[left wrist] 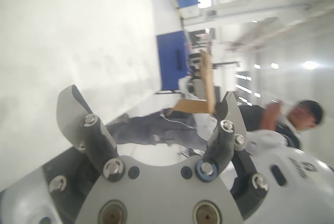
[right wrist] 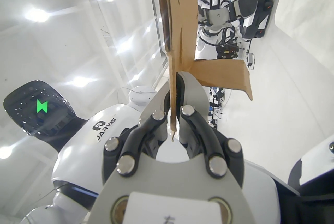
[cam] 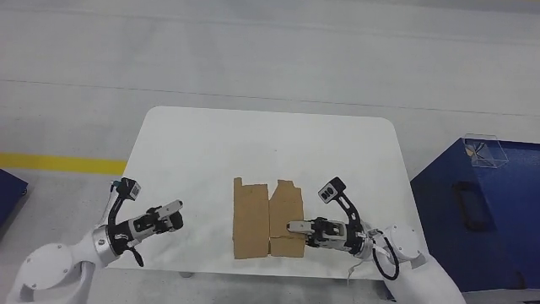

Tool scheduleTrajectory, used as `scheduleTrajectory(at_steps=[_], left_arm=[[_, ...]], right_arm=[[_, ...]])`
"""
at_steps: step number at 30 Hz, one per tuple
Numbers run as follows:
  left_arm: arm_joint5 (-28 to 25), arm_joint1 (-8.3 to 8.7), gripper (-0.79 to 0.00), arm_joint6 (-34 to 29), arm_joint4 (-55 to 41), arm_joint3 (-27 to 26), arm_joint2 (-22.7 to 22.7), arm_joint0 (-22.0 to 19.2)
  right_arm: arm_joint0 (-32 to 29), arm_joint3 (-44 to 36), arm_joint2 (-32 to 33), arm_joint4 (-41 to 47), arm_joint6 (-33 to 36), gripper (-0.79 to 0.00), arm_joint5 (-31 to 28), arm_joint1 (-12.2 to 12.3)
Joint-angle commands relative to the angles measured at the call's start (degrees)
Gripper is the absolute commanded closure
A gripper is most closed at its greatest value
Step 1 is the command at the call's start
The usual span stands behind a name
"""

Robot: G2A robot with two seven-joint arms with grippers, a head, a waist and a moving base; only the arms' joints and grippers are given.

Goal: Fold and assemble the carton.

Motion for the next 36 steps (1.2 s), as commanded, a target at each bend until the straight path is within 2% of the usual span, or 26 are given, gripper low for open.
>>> scheduleTrajectory(at_steps=[1,5,8,10,11,12,14,15,16,17,24,26,36], left_arm=[[-0.52,-0.03,-0.785,-4.10,-4.37,2.33,2.43,-1.90],[-1.52,-0.17,-0.785,-7.81,-4.99,3.85,6.98,-3.50],[-1.56,-0.27,-0.714,-9.42,-5.05,3.56,9.99,-3.79],[-1.26,-0.28,-0.573,-10.03,-5.02,3.28,11.45,-3.84],[-1.09,-0.26,-0.536,-10.35,-4.68,3.03,12.15,-3.90],[-0.75,-0.24,-0.391,-10.64,-4.67,2.93,12.76,-4.00],[0.60,-0.19,-0.320,-10.28,-4.34,3.19,13.64,-4.44],[0.83,-0.19,-0.252,-10.10,-4.44,3.13,14.03,-4.70],[0.86,-0.18,-0.077,-10.25,-4.91,3.24,14.35,-4.86],[0.93,-0.14,0.000,-10.26,-5.22,3.49,14.47,-5.03],[0.30,0.20,0.000,-12.15,-8.62,3.98,14.49,-5.41],[0.30,0.20,0.000,-12.15,-8.62,3.98,14.49,-5.41],[0.30,0.20,0.000,-12.15,-8.62,3.98,14.49,-5.41]], right_arm=[[0.58,0.27,-0.95,-0.92,0.57,0.000,0.07,-0.15],[1.26,0.81,-3.05,-3.94,0.50,0.000,-0.83,-0.50],[1.79,1.08,-4.71,-5.57,-0.01,0.000,-1.12,-0.83],[2.28,1.14,-5.62,-7.09,-0.46,0.000,-1.80,-1.02],[2.42,1.17,-6.10,-7.56,-0.67,0.000,-1.85,-1.12],[2.61,1.10,-6.48,-7.98,-0.88,0.000,-2.05,-1.22],[2.93,1.10,-7.04,-9.28,-1.18,0.000,-2.69,-1.34],[3.01,1.14,-7.26,-9.61,-1.23,0.000,-2.86,-1.39],[3.07,1.21,-7.41,-9.62,-1.25,0.000,-2.96,-1.44],[3.16,1.30,-7.45,-9.69,-1.35,0.000,-3.06,-1.47],[3.21,1.58,-7.23,-9.18,-1.42,0.000,-3.29,-1.51],[3.21,1.58,-7.23,-9.18,-1.42,-0.785,-3.29,-1.51],[3.21,1.58,-7.23,-9.18,-1.42,-0.785,-3.29,-1.51]])
